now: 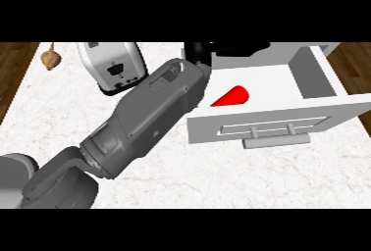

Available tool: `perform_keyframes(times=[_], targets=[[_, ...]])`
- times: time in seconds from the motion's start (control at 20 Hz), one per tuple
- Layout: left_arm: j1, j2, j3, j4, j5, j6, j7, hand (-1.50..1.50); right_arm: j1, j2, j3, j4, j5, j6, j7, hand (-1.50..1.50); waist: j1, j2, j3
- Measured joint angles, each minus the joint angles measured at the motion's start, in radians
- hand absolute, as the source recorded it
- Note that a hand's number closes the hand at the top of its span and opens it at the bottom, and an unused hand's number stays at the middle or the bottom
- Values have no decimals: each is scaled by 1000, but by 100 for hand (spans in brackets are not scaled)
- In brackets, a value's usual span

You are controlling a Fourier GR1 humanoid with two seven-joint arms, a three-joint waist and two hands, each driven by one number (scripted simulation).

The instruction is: Pick up the can, place it into the drawer and close the drawer

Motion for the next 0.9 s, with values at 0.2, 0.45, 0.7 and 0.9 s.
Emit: perform_keyframes(times=[0.2, 0.45, 0.7, 0.9], targets=[[-9, 0, 7, -9, 23, -7, -31, -150, -33, -21, 22, -22, 91, 38, -67, -150, 9, 0, 0], [-33, 0, 6, -18, 41, 1, -60, -150, -96, -31, 80, -56, 245, 44, -116, -150, 28, -1, -1], [-40, 0, -1, -29, 58, 21, -77, -150, -170, -33, 191, -79, 469, 31, -132, -150, 47, -2, -1], [-51, 0, 4, -37, 73, 27, -68, -150, -219, -24, 301, -51, 663, 11, -169, -150, 62, -4, -1]])
